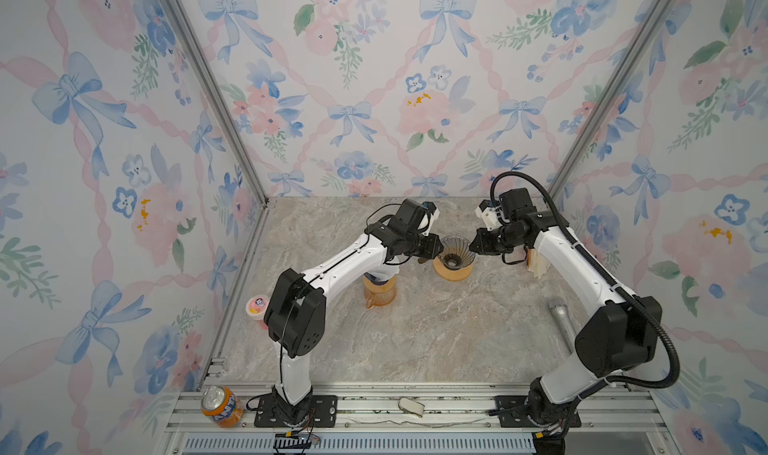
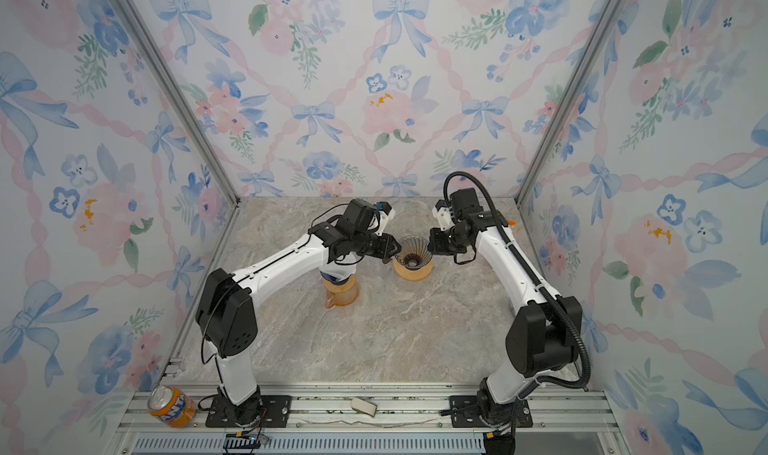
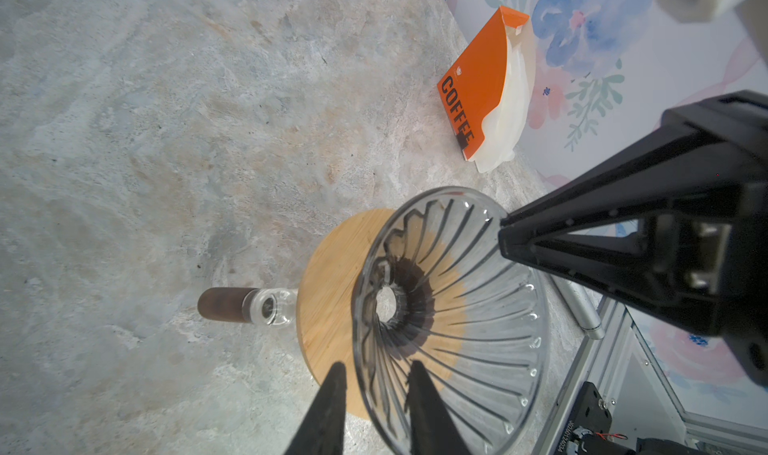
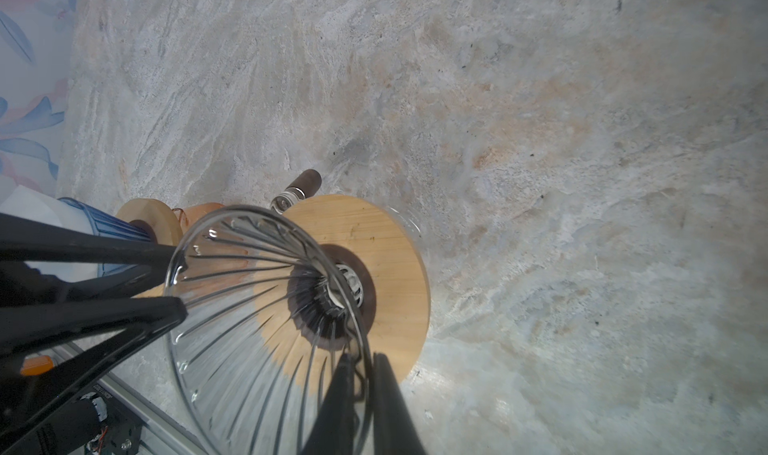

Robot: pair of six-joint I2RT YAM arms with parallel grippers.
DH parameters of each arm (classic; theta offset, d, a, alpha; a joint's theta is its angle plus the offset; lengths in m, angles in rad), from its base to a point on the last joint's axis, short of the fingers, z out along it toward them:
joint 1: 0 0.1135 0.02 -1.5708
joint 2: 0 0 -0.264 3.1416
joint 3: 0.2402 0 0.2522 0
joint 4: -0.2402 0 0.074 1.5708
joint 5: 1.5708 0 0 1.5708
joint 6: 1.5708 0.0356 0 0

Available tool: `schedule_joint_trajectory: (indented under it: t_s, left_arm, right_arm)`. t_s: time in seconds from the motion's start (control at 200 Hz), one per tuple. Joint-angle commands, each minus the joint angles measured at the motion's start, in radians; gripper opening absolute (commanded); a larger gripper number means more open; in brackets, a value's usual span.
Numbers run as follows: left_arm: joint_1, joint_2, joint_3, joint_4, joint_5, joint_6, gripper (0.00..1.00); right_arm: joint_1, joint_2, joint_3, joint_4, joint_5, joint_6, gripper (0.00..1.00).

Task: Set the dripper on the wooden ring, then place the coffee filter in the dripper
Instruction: 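Grip the dripper rim with both grippers and settle it in the ring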

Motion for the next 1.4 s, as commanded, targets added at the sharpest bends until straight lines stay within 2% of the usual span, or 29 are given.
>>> schedule_joint_trajectory:
  t_s: [0.0,0.5,0.68,1.035,1.215,1.395]
  left_arm:
    - [-0.002,0.029,0.028,0.007,0.015,-0.003,0.23]
    - [0.002,0.053,0.049,0.008,0.027,-0.003,0.12]
    - [0.005,0.069,0.058,0.006,0.038,-0.005,0.07]
    - [0.015,0.095,0.066,0.007,0.052,-0.018,0.06]
    - [0.027,0.112,0.07,0.006,0.063,-0.026,0.01]
    - [0.031,0.126,0.07,0.005,0.068,-0.026,0.0]
  right_arm:
    - [0.004,0.021,-0.018,0.001,-0.003,0.005,0.1]
    - [-0.013,0.022,-0.028,-0.02,-0.002,0.013,0.06]
    - [-0.024,0.08,-0.016,-0.057,-0.004,0.01,0.05]
    - [-0.039,0.14,0.036,-0.126,-0.007,0.019,0.05]
    - [-0.039,0.176,0.082,-0.172,-0.011,0.041,0.05]
    - [-0.042,0.208,0.125,-0.202,0.002,0.066,0.04]
